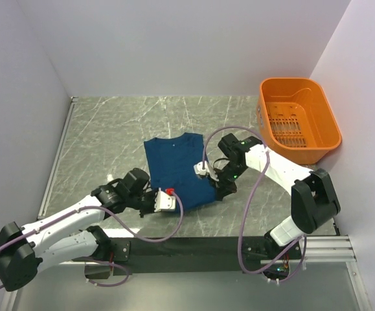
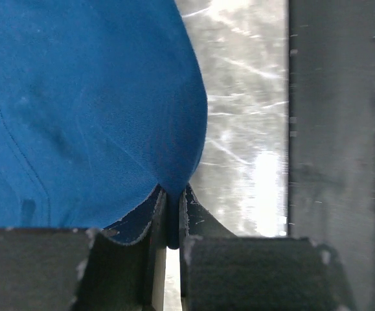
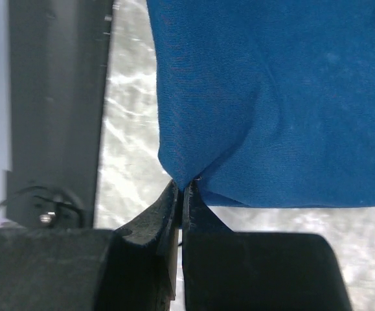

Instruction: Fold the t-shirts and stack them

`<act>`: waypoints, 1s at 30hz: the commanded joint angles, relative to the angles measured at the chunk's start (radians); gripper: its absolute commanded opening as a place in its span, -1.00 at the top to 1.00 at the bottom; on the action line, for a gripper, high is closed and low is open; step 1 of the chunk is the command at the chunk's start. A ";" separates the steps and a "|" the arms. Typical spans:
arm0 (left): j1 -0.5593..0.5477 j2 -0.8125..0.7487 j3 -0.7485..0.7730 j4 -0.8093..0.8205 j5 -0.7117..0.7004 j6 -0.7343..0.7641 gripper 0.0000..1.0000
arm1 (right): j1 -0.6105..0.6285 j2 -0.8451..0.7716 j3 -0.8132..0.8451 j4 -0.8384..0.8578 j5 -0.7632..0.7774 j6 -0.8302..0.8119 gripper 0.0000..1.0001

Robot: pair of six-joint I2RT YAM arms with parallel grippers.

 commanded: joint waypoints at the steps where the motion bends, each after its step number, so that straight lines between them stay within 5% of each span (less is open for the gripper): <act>1: -0.025 -0.047 0.059 -0.068 0.050 -0.052 0.99 | -0.004 -0.059 -0.012 -0.067 -0.063 0.020 1.00; 13: 0.024 0.003 0.163 -0.091 0.023 -0.007 0.99 | -0.027 0.070 0.242 -0.201 -0.095 0.020 1.00; 30: 0.379 0.240 0.263 0.159 0.144 0.017 0.99 | -0.104 0.436 0.681 -0.185 -0.128 0.203 1.00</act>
